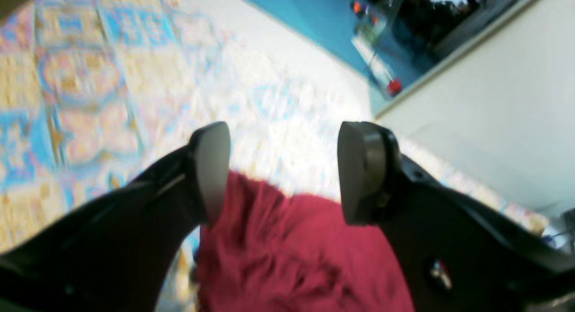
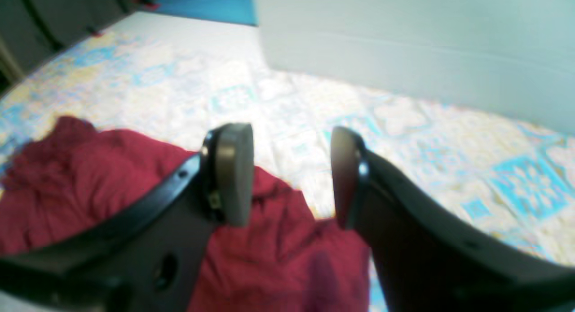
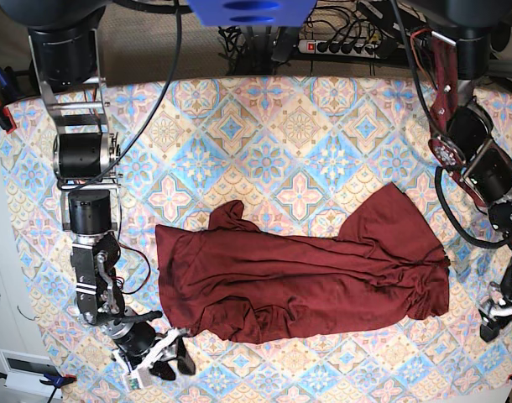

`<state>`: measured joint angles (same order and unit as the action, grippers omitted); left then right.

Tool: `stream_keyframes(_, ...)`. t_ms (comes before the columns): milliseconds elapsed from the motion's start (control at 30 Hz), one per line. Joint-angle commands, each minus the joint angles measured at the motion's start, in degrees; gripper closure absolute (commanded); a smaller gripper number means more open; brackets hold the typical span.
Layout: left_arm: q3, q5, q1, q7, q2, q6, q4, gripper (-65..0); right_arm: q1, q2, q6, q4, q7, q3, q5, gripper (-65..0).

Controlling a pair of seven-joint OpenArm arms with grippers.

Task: Layout the t-shirt on the table in an organized manner, then fold the t-shirt properly
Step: 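Lift and swing the shirt with both grippers, laying it lengthwise, then grasp the shirt's two ends with the left and right grippers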

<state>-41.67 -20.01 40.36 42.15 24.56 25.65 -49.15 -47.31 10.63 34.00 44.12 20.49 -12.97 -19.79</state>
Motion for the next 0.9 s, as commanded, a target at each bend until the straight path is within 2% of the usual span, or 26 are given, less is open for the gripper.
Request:
stream_keyframes(0,0.1,-1.7,-0.5,-0.5,1.2,0.3,-1.7,-37.5,-0.2,-0.6,0.9,3.0,-1.1,0.0,-1.4,-27.2)
stream_keyframes(100,0.2,-6.0,-8.8,5.8,1.2,0.4,-8.9,-37.5,7.3,0.0,0.9,10.9,3.2,0.3,-1.4,-27.2)
stream_keyframes(167,0.2,-8.8,-14.8,10.3,1.0,0.4,-14.6,-37.5,10.6,1.9,0.9,15.1,6.6,0.2,-1.4,-27.2)
stream_keyframes(267,3.3,-14.0,-24.3,15.2,0.0,0.4,-23.1,-37.7,15.7,2.6,0.9,19.8,10.5,0.2,-1.4,-27.3)
stream_keyframes(400,5.8,-18.5,-35.9,17.9,-0.4,0.0,-32.6,-37.6,20.7,3.7,0.9,22.6,12.9,0.4,-1.4,-27.4)
stream_keyframes(467,5.9,-19.2,-39.9,18.0,-2.6,0.0,-34.5,-37.6,22.7,3.9,0.9,22.8,12.9,0.4,-1.4,-27.4)
stream_keyframes(600,6.0,-18.9,-43.1,17.5,-5.9,-0.1,-34.6,-37.6,25.1,4.0,0.9,22.8,12.8,0.5,-1.4,-27.3)
stream_keyframes(767,6.0,-18.8,-42.5,17.2,-9.9,-0.2,-33.6,-37.6,25.6,4.0,0.9,22.8,12.8,0.5,-1.4,-27.2)
stream_keyframes(867,7.9,-14.9,-39.9,14.7,-11.9,-0.2,-31.8,-37.5,26.4,4.3,0.9,22.8,12.8,0.6,-1.4,-27.2)
